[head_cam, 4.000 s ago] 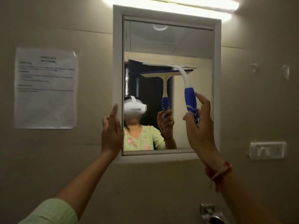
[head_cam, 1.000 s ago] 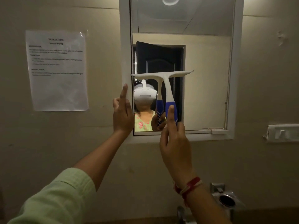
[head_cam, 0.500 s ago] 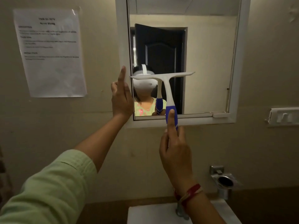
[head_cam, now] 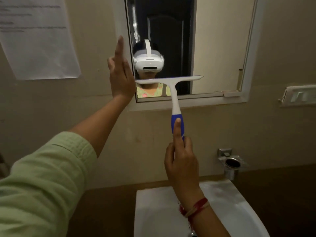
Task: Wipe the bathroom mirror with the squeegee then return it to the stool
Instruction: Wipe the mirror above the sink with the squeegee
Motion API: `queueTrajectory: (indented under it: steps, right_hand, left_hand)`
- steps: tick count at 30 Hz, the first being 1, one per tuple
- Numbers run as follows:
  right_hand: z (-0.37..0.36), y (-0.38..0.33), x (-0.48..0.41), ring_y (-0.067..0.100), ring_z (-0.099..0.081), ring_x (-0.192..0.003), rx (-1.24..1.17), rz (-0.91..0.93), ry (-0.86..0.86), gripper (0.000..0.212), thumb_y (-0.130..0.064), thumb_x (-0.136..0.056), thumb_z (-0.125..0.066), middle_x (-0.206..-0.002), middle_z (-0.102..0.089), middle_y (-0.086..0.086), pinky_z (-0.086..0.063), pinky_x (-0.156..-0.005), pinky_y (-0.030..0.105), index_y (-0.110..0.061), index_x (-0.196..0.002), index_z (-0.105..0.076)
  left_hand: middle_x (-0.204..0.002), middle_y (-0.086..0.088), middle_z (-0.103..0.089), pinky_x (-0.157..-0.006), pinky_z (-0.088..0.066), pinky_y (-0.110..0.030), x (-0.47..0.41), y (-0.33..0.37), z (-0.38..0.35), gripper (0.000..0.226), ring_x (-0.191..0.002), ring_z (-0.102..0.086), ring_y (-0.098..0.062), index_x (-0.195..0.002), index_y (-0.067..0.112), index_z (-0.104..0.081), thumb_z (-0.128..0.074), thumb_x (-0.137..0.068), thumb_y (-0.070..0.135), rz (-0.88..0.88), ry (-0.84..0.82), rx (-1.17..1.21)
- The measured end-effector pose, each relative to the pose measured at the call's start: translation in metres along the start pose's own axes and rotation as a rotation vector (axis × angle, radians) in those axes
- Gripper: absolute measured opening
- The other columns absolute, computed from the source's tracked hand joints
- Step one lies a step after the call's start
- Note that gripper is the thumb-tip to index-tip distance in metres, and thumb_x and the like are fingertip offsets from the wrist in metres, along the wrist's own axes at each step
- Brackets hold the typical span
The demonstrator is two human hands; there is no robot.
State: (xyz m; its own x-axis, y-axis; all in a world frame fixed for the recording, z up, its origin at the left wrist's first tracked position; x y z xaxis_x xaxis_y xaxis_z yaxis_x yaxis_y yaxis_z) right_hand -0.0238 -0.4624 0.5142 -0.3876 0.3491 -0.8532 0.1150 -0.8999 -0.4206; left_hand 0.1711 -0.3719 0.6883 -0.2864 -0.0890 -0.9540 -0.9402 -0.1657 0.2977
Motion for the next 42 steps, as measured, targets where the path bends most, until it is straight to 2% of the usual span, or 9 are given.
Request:
queueTrajectory:
  steps: [6,11,16,23,28,32,38,40,42]
  right_hand:
    - [0.0,0.002,0.013,0.006,-0.037,-0.048,-0.007,-0.032,-0.005,0.058,-0.025,-0.092,-0.029,-0.081,-0.045,0.003,-0.036,-0.046,0.011,-0.028,-0.143,-0.004]
    - [0.001,0.003,0.024,0.003,-0.031,-0.048,-0.001,-0.074,-0.028,0.056,-0.026,-0.092,-0.029,-0.081,-0.042,0.0,-0.029,-0.046,0.007,-0.025,-0.144,-0.008]
    - [0.001,0.003,0.024,0.004,-0.035,-0.049,-0.001,-0.085,-0.038,0.057,-0.026,-0.092,-0.028,-0.081,-0.043,0.001,-0.032,-0.047,0.009,-0.024,-0.144,-0.006]
    - [0.011,-0.003,0.029,0.006,-0.037,-0.05,-0.002,-0.098,-0.062,0.066,-0.012,-0.093,-0.043,-0.081,-0.043,0.002,-0.035,-0.047,0.013,-0.025,-0.144,-0.003]
    - [0.013,-0.004,0.031,0.005,-0.038,-0.053,0.005,-0.076,-0.103,0.07,-0.014,-0.094,-0.044,-0.082,-0.045,0.003,-0.036,-0.05,0.016,-0.029,-0.143,0.004]
    - [0.027,0.0,0.026,0.007,-0.044,-0.054,-0.125,-0.1,-0.055,0.058,-0.02,-0.095,-0.04,-0.084,-0.047,-0.001,-0.038,-0.049,0.016,-0.029,-0.146,-0.013]
    - [0.063,-0.001,-0.028,0.01,-0.051,-0.051,-0.343,-0.066,0.09,0.044,-0.03,-0.097,-0.035,-0.08,-0.05,-0.001,-0.043,-0.044,0.016,-0.033,-0.138,-0.02]
    - [0.078,-0.005,-0.059,0.008,-0.052,-0.051,-0.331,0.008,0.122,0.045,-0.026,-0.096,-0.036,-0.083,-0.05,-0.005,-0.042,-0.043,0.013,-0.029,-0.139,-0.022]
    - [0.091,-0.011,-0.089,0.006,-0.051,-0.052,-0.289,0.09,0.144,0.045,-0.021,-0.097,-0.036,-0.087,-0.049,-0.006,-0.042,-0.044,0.011,-0.021,-0.14,-0.022]
  left_hand:
    - [-0.131,0.005,-0.038,-0.082,-0.009,0.014,-0.001,0.005,-0.001,0.043,-0.096,-0.035,0.032,-0.141,-0.003,-0.031,-0.028,-0.098,-0.003,-0.058,0.004,0.022]
    - [-0.122,0.008,-0.04,-0.083,-0.009,0.013,0.0,0.005,0.0,0.044,-0.092,-0.037,0.031,-0.141,-0.004,-0.031,-0.029,-0.097,-0.003,-0.056,0.008,0.024]
    - [-0.107,0.02,-0.036,-0.08,-0.009,0.014,-0.004,0.008,0.002,0.044,-0.086,-0.037,0.032,-0.141,-0.001,-0.032,-0.031,-0.097,-0.002,-0.064,0.025,0.02]
    - [-0.104,0.022,-0.033,-0.078,-0.015,0.014,-0.001,0.013,0.004,0.045,-0.086,-0.034,0.036,-0.142,0.0,-0.033,-0.029,-0.097,0.0,-0.027,0.025,0.043]
    - [-0.12,0.002,-0.043,-0.081,-0.009,0.015,0.003,0.011,0.003,0.045,-0.088,-0.034,0.036,-0.142,0.0,-0.031,-0.029,-0.098,-0.001,-0.021,0.01,0.013]
    - [-0.112,0.012,-0.038,-0.081,-0.006,0.014,0.0,0.011,0.005,0.046,-0.085,-0.034,0.035,-0.144,0.006,-0.031,-0.029,-0.098,0.002,0.003,0.014,-0.002]
    - [-0.122,-0.005,-0.044,-0.08,-0.009,0.014,0.001,0.01,0.009,0.046,-0.086,-0.032,0.037,-0.144,0.01,-0.033,-0.03,-0.098,0.002,-0.019,0.03,-0.029]
    - [-0.119,-0.001,-0.041,-0.08,-0.011,0.013,0.001,0.009,0.01,0.047,-0.089,-0.037,0.029,-0.144,0.012,-0.033,-0.03,-0.098,0.005,-0.022,0.039,-0.047]
    - [-0.118,0.0,-0.04,-0.082,-0.015,0.008,0.0,0.007,0.009,0.047,-0.09,-0.045,0.003,-0.145,0.015,-0.032,-0.03,-0.099,0.007,-0.028,0.031,-0.049]
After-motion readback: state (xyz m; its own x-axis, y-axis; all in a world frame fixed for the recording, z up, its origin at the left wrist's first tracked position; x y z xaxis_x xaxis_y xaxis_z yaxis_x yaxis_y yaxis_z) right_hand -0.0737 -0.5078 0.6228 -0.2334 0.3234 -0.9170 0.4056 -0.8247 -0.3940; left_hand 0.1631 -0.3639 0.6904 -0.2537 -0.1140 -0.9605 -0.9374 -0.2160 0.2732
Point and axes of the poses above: each hand's wrist, its own x-axis away from the middle knuckle, its own z-axis out of the back of the hand, y = z × x, the point moved 9 cm from there along -x, towards the middle knuckle
